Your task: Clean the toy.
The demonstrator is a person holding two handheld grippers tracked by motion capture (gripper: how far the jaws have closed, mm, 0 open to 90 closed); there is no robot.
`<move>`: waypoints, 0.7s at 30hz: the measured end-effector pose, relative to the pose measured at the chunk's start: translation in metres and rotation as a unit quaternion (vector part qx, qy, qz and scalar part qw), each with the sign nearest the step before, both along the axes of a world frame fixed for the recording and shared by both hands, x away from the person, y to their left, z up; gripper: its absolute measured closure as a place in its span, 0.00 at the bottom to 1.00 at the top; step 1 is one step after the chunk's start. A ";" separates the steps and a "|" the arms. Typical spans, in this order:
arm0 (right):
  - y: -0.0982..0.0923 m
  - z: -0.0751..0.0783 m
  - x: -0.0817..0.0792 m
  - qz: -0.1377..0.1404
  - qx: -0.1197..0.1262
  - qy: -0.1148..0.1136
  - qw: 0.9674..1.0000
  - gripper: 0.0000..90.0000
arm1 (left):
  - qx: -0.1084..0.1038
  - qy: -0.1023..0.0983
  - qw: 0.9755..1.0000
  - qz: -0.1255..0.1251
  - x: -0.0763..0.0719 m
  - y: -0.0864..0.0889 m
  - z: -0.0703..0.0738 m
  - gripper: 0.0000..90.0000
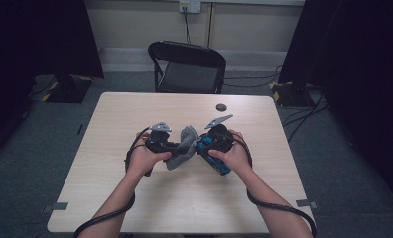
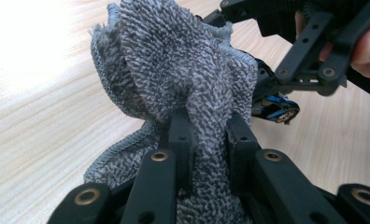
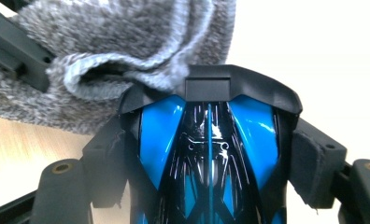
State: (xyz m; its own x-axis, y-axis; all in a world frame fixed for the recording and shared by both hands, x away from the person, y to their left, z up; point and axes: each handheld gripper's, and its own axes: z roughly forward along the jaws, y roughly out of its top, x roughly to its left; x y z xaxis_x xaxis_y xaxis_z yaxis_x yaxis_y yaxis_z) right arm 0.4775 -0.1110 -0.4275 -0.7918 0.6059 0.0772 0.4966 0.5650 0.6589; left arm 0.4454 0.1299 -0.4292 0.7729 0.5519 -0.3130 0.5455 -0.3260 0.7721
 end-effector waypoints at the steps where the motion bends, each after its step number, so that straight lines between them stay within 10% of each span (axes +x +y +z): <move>1: -0.001 0.000 0.000 -0.003 -0.002 -0.002 1.000 0.28 | 0.000 0.000 1.000 0.000 0.000 0.000 0.000 0.85; 21: -0.005 0.000 -0.005 0.008 0.005 0.001 1.000 0.28 | 0.011 -0.022 0.995 0.102 0.021 0.025 0.023 0.85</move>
State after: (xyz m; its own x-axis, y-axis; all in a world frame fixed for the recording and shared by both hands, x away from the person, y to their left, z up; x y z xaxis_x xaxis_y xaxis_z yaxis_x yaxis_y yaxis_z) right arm 0.4728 -0.1162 -0.4276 -0.8011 0.5926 0.0839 0.4887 0.5668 0.6632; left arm 0.4668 0.1549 -0.4067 0.6571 0.7049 -0.2670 0.5679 -0.2301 0.7903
